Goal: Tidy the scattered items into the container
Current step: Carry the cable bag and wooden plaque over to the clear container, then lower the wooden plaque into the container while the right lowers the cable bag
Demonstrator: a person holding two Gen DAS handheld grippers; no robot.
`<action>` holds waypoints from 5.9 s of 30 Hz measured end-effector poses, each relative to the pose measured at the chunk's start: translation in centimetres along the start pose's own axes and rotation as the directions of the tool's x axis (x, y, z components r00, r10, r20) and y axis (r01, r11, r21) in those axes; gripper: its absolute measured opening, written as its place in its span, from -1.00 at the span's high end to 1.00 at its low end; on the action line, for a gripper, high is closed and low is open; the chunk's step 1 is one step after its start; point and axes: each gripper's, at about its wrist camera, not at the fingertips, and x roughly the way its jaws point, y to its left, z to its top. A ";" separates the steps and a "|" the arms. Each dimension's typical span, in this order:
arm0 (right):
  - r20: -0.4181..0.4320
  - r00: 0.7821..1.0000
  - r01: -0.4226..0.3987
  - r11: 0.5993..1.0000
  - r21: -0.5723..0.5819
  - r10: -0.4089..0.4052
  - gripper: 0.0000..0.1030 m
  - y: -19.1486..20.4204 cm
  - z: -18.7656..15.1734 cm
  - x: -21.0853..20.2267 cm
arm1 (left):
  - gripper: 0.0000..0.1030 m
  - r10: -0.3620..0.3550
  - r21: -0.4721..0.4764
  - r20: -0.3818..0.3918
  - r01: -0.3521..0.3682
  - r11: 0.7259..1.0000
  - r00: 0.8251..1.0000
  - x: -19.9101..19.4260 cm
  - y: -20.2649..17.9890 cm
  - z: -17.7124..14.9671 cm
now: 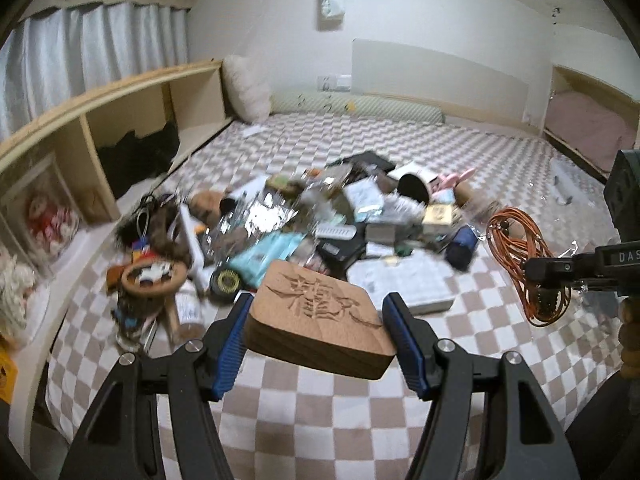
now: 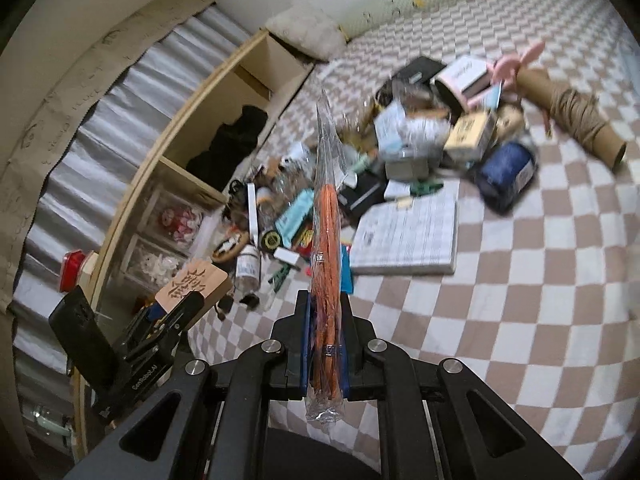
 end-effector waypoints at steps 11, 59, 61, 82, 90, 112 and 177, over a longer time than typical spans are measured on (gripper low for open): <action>0.105 0.993 0.052 0.998 -0.044 -0.047 0.77 1.0 1.8 -5.8 | -0.27 -0.058 0.028 0.096 0.055 0.998 0.994 -2.6 -3.6 4.3; 0.287 0.937 0.180 0.980 0.086 -0.198 0.76 -7.9 4.4 -20.6 | -0.76 -0.116 0.028 -0.121 0.120 0.992 0.986 6.1 -14.7 4.6; 0.285 0.938 0.178 0.980 0.093 -0.198 0.76 -8.2 4.2 -20.6 | -0.77 -0.113 -0.002 -0.171 0.114 0.993 0.979 7.5 -14.3 3.4; 0.274 0.943 0.156 0.979 0.133 -0.188 0.76 -10.4 3.6 -20.6 | -0.81 0.032 -0.065 -0.475 -0.072 0.995 0.879 16.7 -16.2 -6.8; 0.279 0.940 0.162 0.978 0.135 -0.194 0.77 -10.9 3.4 -21.0 | -0.83 0.096 -0.087 -0.487 -0.158 0.984 0.868 17.5 -15.0 -7.9; 0.285 0.936 0.169 0.974 0.150 -0.206 0.76 -11.3 3.4 -21.5 | -0.53 -0.048 -0.119 -0.361 0.005 0.993 0.931 14.4 -15.5 -6.8; 0.007 0.667 0.736 0.660 0.149 -0.745 0.77 -23.4 0.3 -27.1 | -0.53 -0.436 0.290 -0.344 0.536 0.793 0.832 8.5 -48.4 10.6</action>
